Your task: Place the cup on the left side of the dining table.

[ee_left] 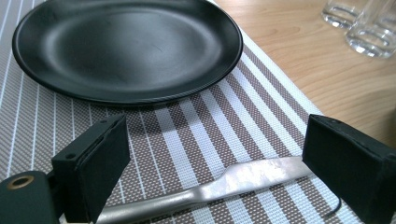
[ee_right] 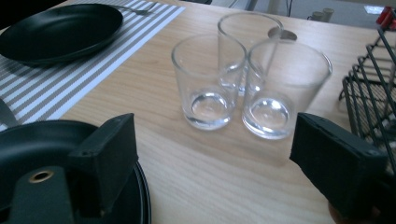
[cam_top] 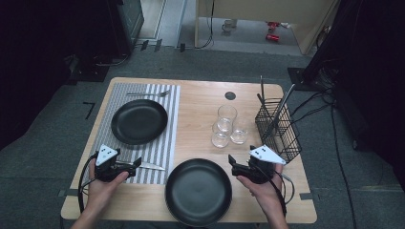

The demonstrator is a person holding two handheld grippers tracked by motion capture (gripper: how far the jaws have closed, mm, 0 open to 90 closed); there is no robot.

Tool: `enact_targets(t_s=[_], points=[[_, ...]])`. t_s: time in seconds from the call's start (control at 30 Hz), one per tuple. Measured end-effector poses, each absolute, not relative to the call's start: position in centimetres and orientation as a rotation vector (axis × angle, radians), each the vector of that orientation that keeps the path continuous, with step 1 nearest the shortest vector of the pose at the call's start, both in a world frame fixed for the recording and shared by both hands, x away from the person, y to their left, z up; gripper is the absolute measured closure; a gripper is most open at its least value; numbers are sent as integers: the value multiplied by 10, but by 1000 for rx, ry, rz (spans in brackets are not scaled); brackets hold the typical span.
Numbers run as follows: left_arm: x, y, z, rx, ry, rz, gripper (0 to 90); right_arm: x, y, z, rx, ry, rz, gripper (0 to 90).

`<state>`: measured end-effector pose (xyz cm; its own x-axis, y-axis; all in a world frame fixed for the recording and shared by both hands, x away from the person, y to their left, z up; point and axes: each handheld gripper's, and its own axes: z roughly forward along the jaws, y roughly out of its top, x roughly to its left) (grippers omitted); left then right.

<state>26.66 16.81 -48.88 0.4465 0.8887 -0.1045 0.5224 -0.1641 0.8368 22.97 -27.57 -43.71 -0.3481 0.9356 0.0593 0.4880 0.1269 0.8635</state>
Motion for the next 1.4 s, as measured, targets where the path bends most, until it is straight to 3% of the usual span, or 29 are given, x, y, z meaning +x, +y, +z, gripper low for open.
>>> enact_targets(t_s=[0.27,0.3,0.33,0.4,0.67,0.93,1.2,1.4], points=[[265,165,-490,1856,1178,531,76,252,-255,-430,1338,1896,1205,318],[265,165,-490,1861,1179,540,76,255,-253,-429,1338,1896,1209,361],[265,165,-491,1872,1179,560,76,261,-249,-428,1342,1895,1228,463],[266,166,-491,1872,1180,558,76,263,-246,-428,1339,1890,1236,500],[266,166,-492,1874,1180,535,76,289,-234,-429,1373,1931,1218,560],[266,163,-493,1877,1180,517,76,315,-223,-446,1369,2036,1154,706],[266,159,-493,1870,1176,491,77,323,-218,-454,1364,2026,1101,840],[266,154,-491,1872,1163,483,77,324,-216,-455,1344,2040,1116,889]])
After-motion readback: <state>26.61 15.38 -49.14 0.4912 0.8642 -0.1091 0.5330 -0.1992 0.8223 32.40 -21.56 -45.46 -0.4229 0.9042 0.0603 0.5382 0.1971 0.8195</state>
